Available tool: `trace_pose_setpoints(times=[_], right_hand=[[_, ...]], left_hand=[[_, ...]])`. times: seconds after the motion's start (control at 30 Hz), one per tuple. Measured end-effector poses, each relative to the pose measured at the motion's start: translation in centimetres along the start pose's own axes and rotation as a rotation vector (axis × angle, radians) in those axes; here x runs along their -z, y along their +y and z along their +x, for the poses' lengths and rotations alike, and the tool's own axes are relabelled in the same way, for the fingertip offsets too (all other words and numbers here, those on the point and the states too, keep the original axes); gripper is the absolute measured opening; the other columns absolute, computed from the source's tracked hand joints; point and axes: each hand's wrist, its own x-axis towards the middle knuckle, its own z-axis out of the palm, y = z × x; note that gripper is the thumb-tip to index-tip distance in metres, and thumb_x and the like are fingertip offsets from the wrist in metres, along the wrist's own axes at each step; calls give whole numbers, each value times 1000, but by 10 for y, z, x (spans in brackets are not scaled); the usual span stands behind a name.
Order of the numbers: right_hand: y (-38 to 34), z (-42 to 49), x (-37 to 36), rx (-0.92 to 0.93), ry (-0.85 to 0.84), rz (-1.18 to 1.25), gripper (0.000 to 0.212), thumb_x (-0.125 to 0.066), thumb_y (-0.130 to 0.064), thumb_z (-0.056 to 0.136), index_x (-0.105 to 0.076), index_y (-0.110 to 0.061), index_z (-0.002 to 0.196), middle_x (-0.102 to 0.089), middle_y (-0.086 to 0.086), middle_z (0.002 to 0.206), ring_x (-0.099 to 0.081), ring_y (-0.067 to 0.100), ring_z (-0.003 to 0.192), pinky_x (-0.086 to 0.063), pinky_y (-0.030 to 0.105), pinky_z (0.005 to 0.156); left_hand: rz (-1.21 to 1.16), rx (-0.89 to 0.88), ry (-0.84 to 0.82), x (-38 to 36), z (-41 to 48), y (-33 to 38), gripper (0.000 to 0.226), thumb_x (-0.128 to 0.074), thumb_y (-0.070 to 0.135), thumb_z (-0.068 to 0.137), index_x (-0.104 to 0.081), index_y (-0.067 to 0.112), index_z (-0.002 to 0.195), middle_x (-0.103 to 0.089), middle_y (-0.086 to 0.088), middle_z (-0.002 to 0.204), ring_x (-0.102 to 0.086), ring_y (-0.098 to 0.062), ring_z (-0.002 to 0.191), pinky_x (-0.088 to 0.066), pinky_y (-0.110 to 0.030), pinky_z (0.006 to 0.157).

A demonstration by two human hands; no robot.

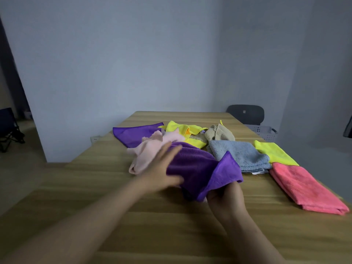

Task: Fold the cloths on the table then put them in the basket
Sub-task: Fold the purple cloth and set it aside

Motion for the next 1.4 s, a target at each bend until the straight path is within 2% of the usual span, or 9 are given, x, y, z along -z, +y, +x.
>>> trace_pose_setpoints(times=[0.13,0.27,0.43,0.63,0.83,0.93,1.1,1.3,1.4], right_hand=[[3,-9,-3,-3,-127,-19,18,-43,-6,92,-58,-11,100,-59,5,86,-56,15,76,-54,27,67],[10,-23,-5,-40,-268,-120,28,-49,-8,79,-61,-5,104,-63,11,94,-60,24,86,-52,40,81],[20,-30,10,-24,-240,-461,25,-49,-5,86,-60,-7,108,-65,13,89,-63,26,80,-51,35,63],[23,-31,17,69,-210,-627,15,-55,-8,87,-63,-13,99,-69,7,73,-66,16,60,-51,27,51],[27,-41,19,116,-234,-779,21,-62,-4,81,-68,-17,96,-72,8,82,-68,19,70,-53,29,56],[29,-48,19,233,-206,-917,29,-55,8,77,-68,-18,82,-69,4,73,-63,18,68,-53,31,60],[28,-58,22,364,-176,-1161,26,-67,7,69,-66,-16,80,-68,2,75,-61,19,70,-49,34,64],[31,-59,26,516,-128,-1486,25,-73,-4,70,-63,-22,84,-61,-12,74,-56,9,72,-38,11,57],[28,-60,27,598,1,-1691,28,-68,-9,75,-67,-16,102,-64,-3,90,-57,17,88,-37,22,67]], left_hand=[[22,-130,-86,-32,-47,12,105,-69,52,65,17,70,122,27,42,137,15,1,140,-6,-34,118],[-206,-29,189,-42,-58,19,96,-78,39,67,-6,59,129,-4,26,148,-7,-5,142,-20,-41,117],[-300,-23,202,-45,-67,21,82,-66,64,63,-15,65,128,-14,40,141,-17,11,133,-22,-12,106],[-484,59,473,-40,-73,24,17,-56,-2,89,-72,4,92,-67,7,92,-57,2,97,-35,-2,85],[-644,97,36,-30,-95,34,76,-56,83,54,-45,43,117,-54,25,120,-50,8,113,-40,-13,95],[-434,92,88,-39,-98,35,58,-74,54,60,-43,61,109,-57,29,112,-55,9,106,-46,-17,88],[-609,286,345,-38,-92,23,48,-55,-13,77,-59,35,81,-66,11,84,-61,-15,87,-47,-25,76],[-462,264,318,-14,-96,20,49,-49,-18,74,-60,28,84,-64,11,84,-58,-14,85,-43,-14,69],[-158,213,412,23,-99,20,41,-51,-11,73,-67,19,97,-67,3,93,-59,-18,88,-42,-24,71]])
